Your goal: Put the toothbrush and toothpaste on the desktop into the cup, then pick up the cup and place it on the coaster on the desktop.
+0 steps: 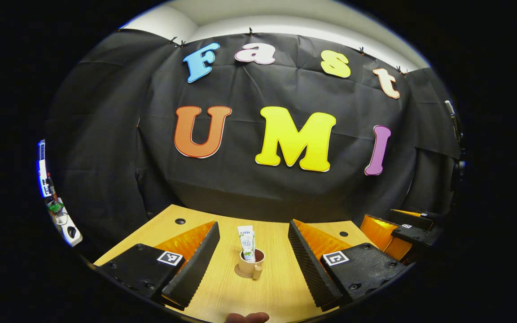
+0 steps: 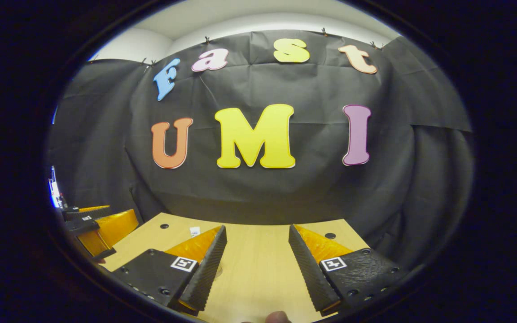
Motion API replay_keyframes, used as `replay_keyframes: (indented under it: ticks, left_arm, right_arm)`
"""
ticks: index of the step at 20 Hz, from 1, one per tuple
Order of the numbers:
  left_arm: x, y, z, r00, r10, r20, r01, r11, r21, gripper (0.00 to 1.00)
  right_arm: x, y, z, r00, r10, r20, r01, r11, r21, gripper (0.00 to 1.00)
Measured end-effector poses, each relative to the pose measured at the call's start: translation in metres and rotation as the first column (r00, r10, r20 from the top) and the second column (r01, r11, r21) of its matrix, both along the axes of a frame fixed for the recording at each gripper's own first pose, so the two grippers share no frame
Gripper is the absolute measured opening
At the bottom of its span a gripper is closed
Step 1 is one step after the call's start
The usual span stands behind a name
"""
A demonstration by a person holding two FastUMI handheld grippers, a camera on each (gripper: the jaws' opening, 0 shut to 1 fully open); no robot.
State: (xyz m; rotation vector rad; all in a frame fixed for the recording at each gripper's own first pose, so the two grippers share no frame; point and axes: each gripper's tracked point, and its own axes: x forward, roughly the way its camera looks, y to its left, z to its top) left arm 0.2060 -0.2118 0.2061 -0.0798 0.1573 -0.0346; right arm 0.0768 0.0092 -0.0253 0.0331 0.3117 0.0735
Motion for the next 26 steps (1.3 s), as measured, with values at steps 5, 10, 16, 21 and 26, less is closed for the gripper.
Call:
replay_keyframes:
  ticks: [5,10,16,21,26]
  left_arm:
    - [0.001,-0.004,-0.001,1.0,0.002,-0.005,-0.002,1.0,0.008,0.97]
    - [0.002,-0.003,0.0,1.0,0.013,-0.004,-0.013,1.0,0.013,0.97]
    - [0.004,-0.004,0.0,1.0,0.023,-0.004,-0.023,1.0,0.008,0.98]
    - [0.007,-0.008,0.002,1.0,0.017,0.003,-0.017,1.0,0.015,0.97]
    - [0.008,-0.009,0.0,1.0,0.017,-0.006,-0.017,1.0,0.015,0.97]
  right_arm:
    - [0.0,0.004,-0.005,1.0,0.021,-0.003,-0.021,1.0,0.001,0.85]
    - [0.004,0.005,-0.009,1.0,0.029,-0.013,-0.029,1.0,0.008,0.85]
    - [0.007,0.003,-0.006,0.999,0.032,-0.003,-0.032,0.999,0.006,0.85]
    - [0.01,-0.002,-0.004,1.0,0.017,0.002,-0.017,1.0,0.014,0.85]
    - [0.011,0.0,-0.005,1.0,0.023,-0.004,-0.023,1.0,0.012,0.86]
